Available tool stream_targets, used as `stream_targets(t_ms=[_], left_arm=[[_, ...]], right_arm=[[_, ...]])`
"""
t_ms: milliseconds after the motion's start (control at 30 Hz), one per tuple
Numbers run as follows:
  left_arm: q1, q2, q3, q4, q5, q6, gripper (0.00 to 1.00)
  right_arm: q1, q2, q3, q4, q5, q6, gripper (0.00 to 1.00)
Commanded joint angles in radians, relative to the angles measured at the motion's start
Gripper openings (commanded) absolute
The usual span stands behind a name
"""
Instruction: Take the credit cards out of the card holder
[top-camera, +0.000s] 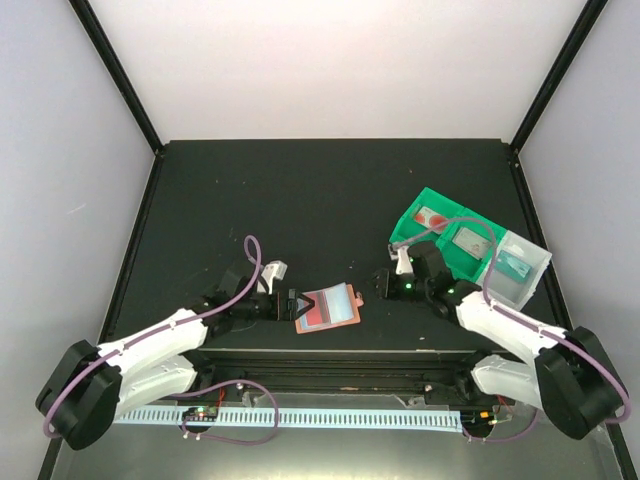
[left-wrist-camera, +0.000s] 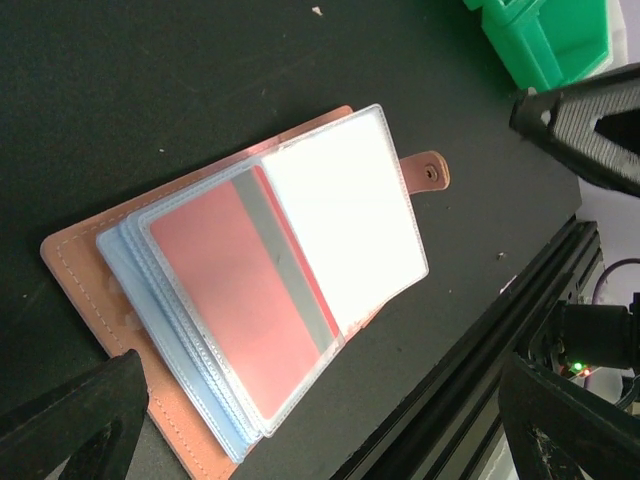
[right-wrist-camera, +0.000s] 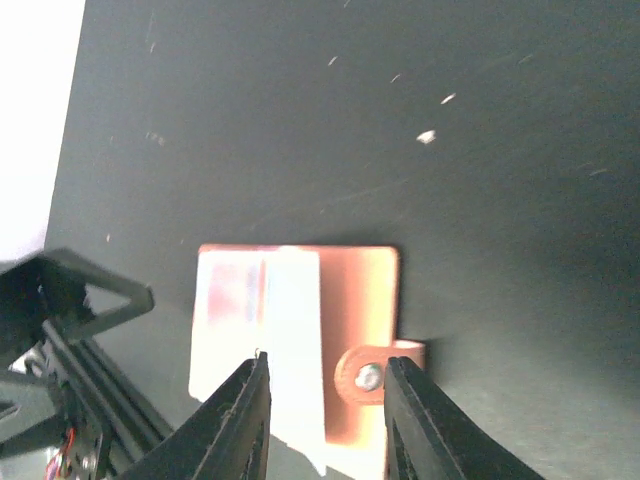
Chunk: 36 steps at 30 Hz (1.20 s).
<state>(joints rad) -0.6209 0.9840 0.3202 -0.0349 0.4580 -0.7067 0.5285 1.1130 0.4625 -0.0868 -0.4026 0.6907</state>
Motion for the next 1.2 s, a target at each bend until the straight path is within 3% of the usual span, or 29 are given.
stream_targets(t_ms=[0, 433, 633, 800, 1167], left_arm=[[0.008, 0.011, -0.015, 0.069, 0.031, -0.038, 0.97], [0.009, -0.01, -0.022, 0.053, 0.026, -0.035, 0.97], [0.007, -0.014, -0.036, 0.063, 0.024, -0.046, 0.98], [0.007, -0.005, -0.056, 0.123, 0.055, -0.073, 0.98], [0.007, 0.101, -0.061, 0.362, 0.111, -0.157, 0.98]], right_arm=[[0.095, 0.052, 0.005, 0.094, -0.019, 0.015, 0.34], [0.25, 0.275, 0.083, 0.123, 0.005, 0.016, 0.3], [0.291, 0.298, 0.078, 0.121, 0.069, 0.038, 0.15], [0.318, 0.28, 0.026, 0.158, 0.125, 0.077, 0.1], [0.326, 0.296, -0.069, 0.238, 0.19, 0.128, 0.12]])
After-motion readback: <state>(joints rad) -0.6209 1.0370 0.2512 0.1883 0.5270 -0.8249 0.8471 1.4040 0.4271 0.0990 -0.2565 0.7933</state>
